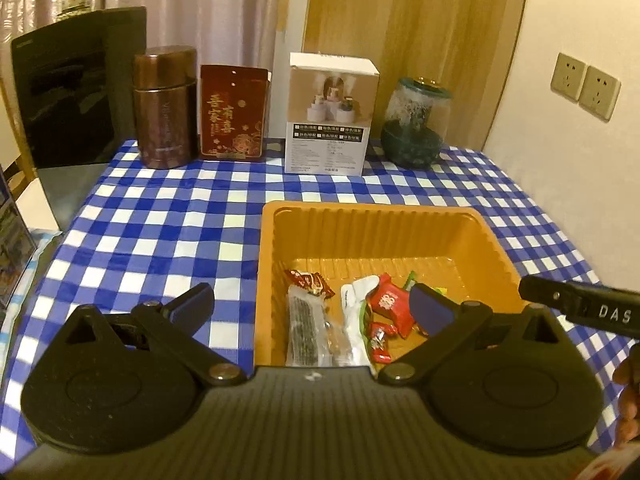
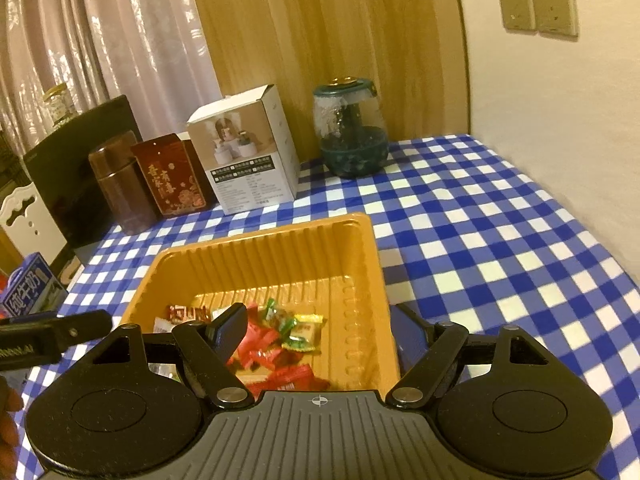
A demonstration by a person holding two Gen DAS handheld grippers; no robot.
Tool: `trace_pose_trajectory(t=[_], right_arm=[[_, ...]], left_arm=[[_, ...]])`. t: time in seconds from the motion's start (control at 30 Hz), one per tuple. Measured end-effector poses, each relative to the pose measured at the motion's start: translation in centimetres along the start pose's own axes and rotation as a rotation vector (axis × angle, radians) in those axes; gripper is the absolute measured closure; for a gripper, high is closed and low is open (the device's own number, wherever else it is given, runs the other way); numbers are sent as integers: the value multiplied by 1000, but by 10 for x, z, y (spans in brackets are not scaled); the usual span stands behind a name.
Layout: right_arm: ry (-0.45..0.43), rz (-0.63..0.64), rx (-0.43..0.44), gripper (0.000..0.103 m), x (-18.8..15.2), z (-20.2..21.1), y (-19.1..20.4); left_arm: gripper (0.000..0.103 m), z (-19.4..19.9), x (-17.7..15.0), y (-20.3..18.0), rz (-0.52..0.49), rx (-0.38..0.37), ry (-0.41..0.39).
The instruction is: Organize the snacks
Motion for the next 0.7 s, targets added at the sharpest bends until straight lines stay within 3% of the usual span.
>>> trace_pose_trajectory(t=[0.7], right_arm=[[50,19,-8,24,-53,124,-1]], left_arm=[[0,124,-64,-30,22,21,38]])
Point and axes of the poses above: each gripper's, at about its wrist camera, not at the fingertips, and z roughly against the way its jaws point, y to its left, x to its top, the point moved 2 cm from there along -z, roughly the way its jaws point, and after that the axes turned 14 degrees about -z, right-handed, at the moved point
